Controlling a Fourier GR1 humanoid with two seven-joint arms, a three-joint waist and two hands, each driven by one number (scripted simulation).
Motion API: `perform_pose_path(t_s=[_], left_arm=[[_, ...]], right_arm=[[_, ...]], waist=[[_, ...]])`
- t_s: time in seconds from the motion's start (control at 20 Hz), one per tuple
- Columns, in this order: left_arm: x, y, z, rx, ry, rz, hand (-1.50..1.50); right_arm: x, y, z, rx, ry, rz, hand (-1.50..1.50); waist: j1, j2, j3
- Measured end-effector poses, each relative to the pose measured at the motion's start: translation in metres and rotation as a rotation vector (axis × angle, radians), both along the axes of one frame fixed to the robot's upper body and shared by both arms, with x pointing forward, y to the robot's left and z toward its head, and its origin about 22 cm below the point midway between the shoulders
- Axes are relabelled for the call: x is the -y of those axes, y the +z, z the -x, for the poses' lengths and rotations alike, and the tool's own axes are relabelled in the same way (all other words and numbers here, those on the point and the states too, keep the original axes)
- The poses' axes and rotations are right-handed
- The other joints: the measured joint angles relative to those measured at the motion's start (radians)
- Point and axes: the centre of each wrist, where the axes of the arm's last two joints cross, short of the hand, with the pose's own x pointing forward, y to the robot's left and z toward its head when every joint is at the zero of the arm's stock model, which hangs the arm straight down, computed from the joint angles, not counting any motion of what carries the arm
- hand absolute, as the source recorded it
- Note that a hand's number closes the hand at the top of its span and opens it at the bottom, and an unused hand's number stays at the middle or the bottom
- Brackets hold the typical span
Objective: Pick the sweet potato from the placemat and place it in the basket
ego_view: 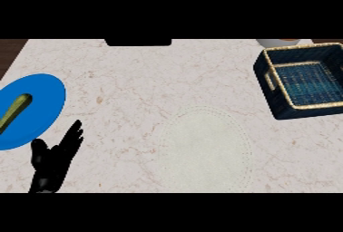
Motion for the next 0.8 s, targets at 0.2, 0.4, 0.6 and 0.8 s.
perform_pose_path(t_s=[0.2, 0.4, 0.6, 0.8], left_arm=[[-0.001, 0.001, -0.004, -0.004, 0.0, -0.003, 0.0], [0.001, 0.004, -0.005, 0.001, -0.009, 0.002, 0.0], [0.001, 0.001, -0.006, 0.007, -0.016, 0.007, 0.0], [0.002, 0.002, -0.006, 0.011, -0.016, -0.003, 0.0]], right_arm=[[0.027, 0.011, -0.02, -0.045, -0.037, 0.022, 1.5], [0.048, 0.011, -0.041, -0.082, -0.059, 0.049, 1.5], [0.063, 0.003, -0.065, -0.104, -0.053, 0.046, 1.5], [0.074, -0.017, -0.086, -0.124, -0.055, -0.01, 1.5]], waist=[[0.007, 0.003, 0.001], [0.016, 0.005, 0.001], [0.021, 0.006, 0.001], [0.022, 0.006, 0.002]])
